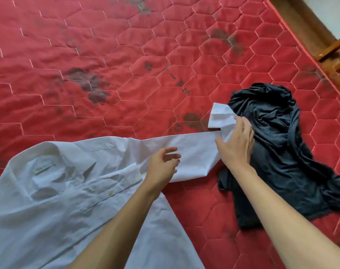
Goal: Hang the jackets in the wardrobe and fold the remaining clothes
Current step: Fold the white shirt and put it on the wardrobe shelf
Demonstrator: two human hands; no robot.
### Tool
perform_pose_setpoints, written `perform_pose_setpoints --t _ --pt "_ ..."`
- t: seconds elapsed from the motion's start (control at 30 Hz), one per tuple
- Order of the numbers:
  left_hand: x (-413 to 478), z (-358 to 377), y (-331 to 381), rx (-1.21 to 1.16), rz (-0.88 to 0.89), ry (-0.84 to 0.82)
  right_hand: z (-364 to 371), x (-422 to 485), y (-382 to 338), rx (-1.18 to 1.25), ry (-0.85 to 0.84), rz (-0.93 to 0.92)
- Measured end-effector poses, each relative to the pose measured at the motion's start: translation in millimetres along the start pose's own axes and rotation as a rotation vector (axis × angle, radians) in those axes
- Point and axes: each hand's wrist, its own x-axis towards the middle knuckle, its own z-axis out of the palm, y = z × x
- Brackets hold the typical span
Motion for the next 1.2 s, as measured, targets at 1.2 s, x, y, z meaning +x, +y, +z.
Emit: perform_pose_setpoints --t 1.2 --pt "-164.8 -310.4 -69.4 -1.002 0.062 0.453 69.9 -203.4 -156.9 0.128 -0.193 -0.587"
